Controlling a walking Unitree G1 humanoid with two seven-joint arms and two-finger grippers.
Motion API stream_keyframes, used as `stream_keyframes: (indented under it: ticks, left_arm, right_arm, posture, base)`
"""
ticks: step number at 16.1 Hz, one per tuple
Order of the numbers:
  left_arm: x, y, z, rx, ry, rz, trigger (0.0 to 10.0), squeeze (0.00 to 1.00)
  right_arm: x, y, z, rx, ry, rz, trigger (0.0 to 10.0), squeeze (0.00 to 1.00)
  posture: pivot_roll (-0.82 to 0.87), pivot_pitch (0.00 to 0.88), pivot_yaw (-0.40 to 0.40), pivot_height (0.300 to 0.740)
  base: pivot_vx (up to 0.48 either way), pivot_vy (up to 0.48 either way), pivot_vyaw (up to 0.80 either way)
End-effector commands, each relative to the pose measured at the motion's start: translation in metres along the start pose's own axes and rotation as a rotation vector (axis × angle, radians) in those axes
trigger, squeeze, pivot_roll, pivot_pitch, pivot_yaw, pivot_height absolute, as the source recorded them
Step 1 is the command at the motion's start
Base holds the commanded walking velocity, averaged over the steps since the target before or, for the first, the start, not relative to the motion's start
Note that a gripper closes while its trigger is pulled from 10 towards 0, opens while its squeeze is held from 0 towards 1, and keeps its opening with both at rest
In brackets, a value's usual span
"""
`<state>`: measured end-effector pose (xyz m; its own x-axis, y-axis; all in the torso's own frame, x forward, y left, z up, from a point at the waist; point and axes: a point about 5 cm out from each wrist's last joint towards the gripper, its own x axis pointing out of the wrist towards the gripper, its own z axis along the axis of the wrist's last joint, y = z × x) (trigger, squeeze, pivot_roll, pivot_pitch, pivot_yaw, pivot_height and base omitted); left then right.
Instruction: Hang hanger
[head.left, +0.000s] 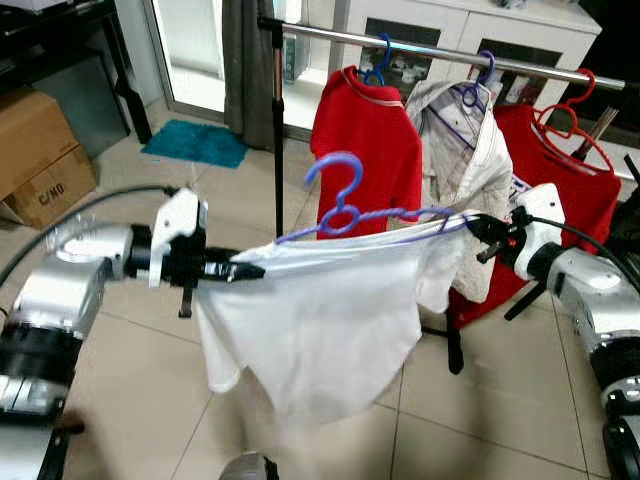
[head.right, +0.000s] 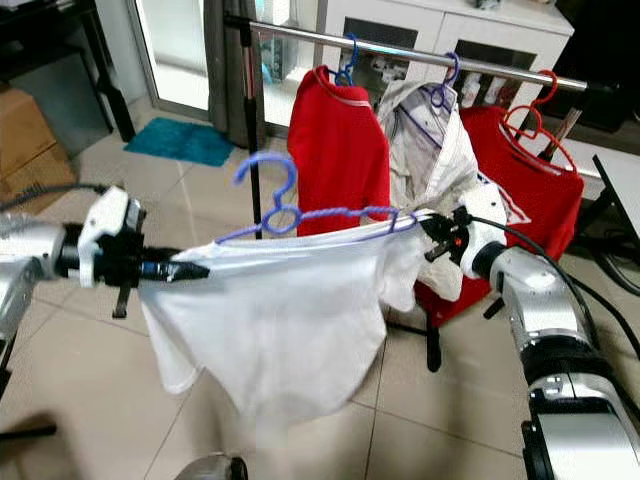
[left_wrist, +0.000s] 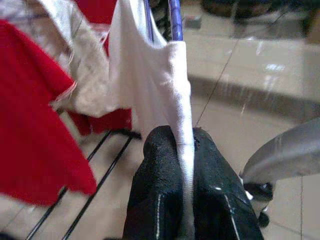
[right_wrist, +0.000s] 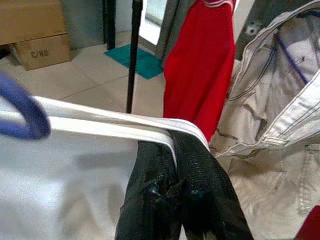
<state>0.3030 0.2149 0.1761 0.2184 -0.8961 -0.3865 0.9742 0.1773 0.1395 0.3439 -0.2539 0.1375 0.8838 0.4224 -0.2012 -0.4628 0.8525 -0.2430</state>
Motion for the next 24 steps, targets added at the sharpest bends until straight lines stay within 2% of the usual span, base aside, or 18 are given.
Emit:
stream_keyframes:
  ticks: [1, 2, 6, 8, 9, 12, 15, 17, 18, 19, 21, 22, 24]
  left_arm:
    - [-0.01, -0.002, -0.007, 0.015, 0.095, 0.05, 0.0, 0.0]
    - [-0.012, -0.003, -0.013, 0.022, 0.134, 0.083, 0.0, 0.0]
    - [-0.015, -0.004, -0.008, 0.021, 0.06, 0.179, 0.0, 0.0]
    - [-0.01, -0.013, -0.016, 0.012, 0.107, 0.123, 0.0, 0.0]
    - [-0.003, -0.017, -0.02, 0.005, 0.133, 0.082, 0.0, 0.0]
    - [0.009, -0.015, -0.028, -0.004, 0.174, 0.08, 0.0, 0.0]
    - [0.015, -0.006, -0.028, 0.005, 0.195, 0.106, 0.0, 0.0]
    - [0.02, 0.005, -0.022, 0.039, 0.202, 0.15, 0.0, 0.0]
    - [0.025, 0.012, -0.015, 0.068, 0.192, 0.169, 0.0, 0.0]
    - [0.032, 0.016, -0.008, 0.091, 0.168, 0.157, 0.0, 0.0]
    - [0.042, 0.019, -0.001, 0.115, 0.161, 0.127, 0.0, 0.0]
    - [0.047, 0.021, 0.001, 0.121, 0.161, 0.108, 0.0, 0.0]
    - [0.051, 0.019, 0.0, 0.117, 0.173, 0.074, 0.0, 0.0]
  right_arm:
    - [-0.012, -0.024, 0.005, 0.023, -0.025, -0.14, 0.0, 0.0]
    - [-0.012, -0.026, 0.005, 0.015, -0.021, -0.15, 0.0, 0.0]
    - [-0.014, -0.032, 0.003, -0.019, 0.008, -0.162, 0.0, 0.0]
    - [-0.013, -0.033, 0.009, -0.039, -0.012, -0.153, 0.0, 0.0]
    - [-0.01, -0.031, 0.015, -0.049, -0.04, -0.134, 0.0, 0.0]
    - [-0.003, -0.028, 0.028, -0.092, -0.08, -0.09, 0.0, 0.0]
    - [0.002, -0.018, 0.035, -0.141, -0.102, -0.013, 0.0, 0.0]
    - [0.006, -0.006, 0.038, -0.203, -0.095, 0.079, 0.0, 0.0]
    - [0.008, 0.004, 0.039, -0.263, -0.081, 0.155, 0.0, 0.0]
    - [0.01, 0.015, 0.037, -0.325, -0.059, 0.23, 0.0, 0.0]
    - [0.01, 0.028, 0.035, -0.373, -0.036, 0.306, 0.0, 0.0]
    - [0.01, 0.033, 0.035, -0.416, -0.016, 0.338, 0.0, 0.0]
    - [0.009, 0.035, 0.036, -0.444, -0.011, 0.347, 0.0, 0.0]
  posture:
    - [-0.01, 0.0, -0.062, 0.74]
    - [-0.01, 0.0, -0.063, 0.74]
    - [-0.02, 0.0, -0.067, 0.74]
    - [-0.01, 0.0, -0.072, 0.74]
    - [-0.01, 0.0, -0.074, 0.74]
    - [-0.02, 0.0, -0.066, 0.74]
    - [-0.02, 0.0, -0.066, 0.74]
    - [-0.02, 0.0, -0.066, 0.74]
    - [-0.02, 0.0, -0.064, 0.74]
    - [-0.02, 0.0, -0.06, 0.74]
    - [-0.02, 0.0, -0.056, 0.74]
    - [-0.03, 0.0, -0.054, 0.74]
    - [-0.03, 0.0, -0.053, 0.74]
  base:
    - [0.0, 0.0, 0.0]
    - [0.0, 0.0, 0.0]
    - [0.0, 0.0, 0.0]
    - [0.0, 0.0, 0.0]
    - [0.0, 0.0, 0.0]
    - [0.0, 0.0, 0.0]
    - [0.0, 0.0, 0.0]
    - [0.0, 0.0, 0.0]
    - [0.0, 0.0, 0.0]
    - [0.0, 0.0, 0.0]
    - [0.0, 0.0, 0.0]
    - [0.0, 0.0, 0.0]
    - [0.0, 0.0, 0.0]
